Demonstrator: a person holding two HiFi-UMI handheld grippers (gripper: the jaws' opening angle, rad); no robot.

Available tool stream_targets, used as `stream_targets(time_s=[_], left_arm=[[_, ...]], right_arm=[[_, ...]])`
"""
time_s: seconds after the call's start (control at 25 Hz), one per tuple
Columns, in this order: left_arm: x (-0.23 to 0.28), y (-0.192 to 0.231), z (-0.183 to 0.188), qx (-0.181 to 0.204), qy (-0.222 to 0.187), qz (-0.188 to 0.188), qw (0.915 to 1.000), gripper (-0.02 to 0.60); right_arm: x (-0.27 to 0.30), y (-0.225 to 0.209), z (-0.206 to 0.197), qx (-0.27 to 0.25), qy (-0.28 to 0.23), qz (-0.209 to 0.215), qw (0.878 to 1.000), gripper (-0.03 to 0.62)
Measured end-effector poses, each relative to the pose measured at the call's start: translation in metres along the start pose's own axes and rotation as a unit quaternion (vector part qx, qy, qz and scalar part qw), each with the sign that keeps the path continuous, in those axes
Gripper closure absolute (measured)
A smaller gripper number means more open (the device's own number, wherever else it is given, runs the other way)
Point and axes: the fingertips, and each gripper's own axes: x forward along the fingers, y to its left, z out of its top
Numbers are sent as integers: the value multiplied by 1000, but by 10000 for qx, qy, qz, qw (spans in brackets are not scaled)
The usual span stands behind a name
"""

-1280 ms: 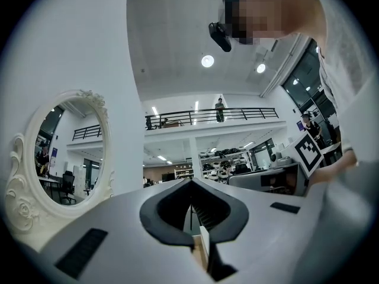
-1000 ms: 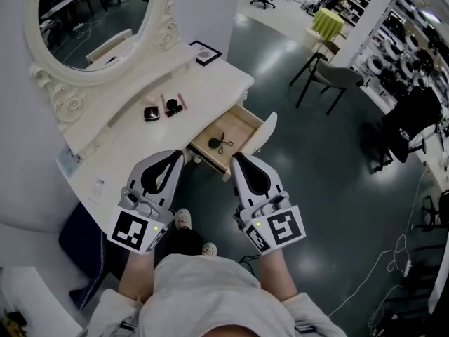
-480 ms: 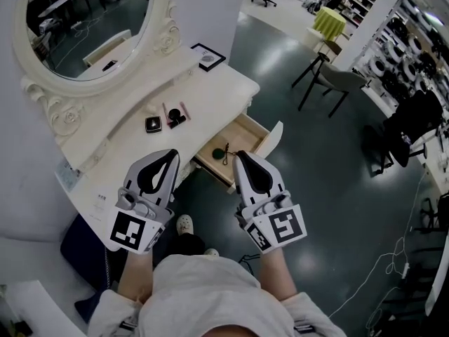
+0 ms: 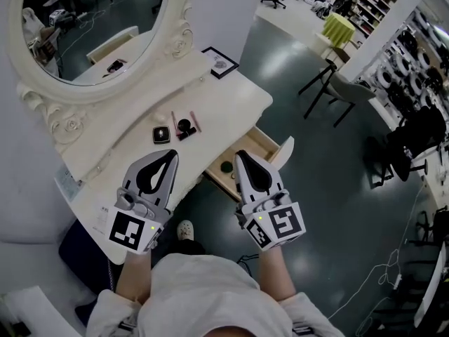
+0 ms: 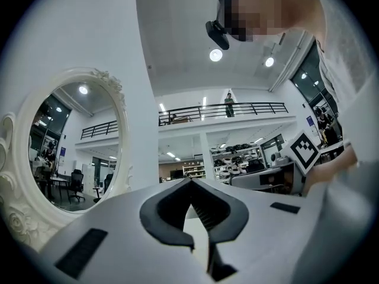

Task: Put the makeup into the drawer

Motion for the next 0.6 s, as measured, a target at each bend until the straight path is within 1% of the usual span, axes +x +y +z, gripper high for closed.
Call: stream_targets(time_s=[0.2, 0.6], left_arm=[[4, 27, -13, -46, 59, 73, 9999, 569], [11, 67, -41, -279, 189, 69, 9994, 569]], right_arm=[[34, 2, -25, 106, 293, 90, 9995, 566], [86, 15, -72, 331, 909, 192, 9951, 566]])
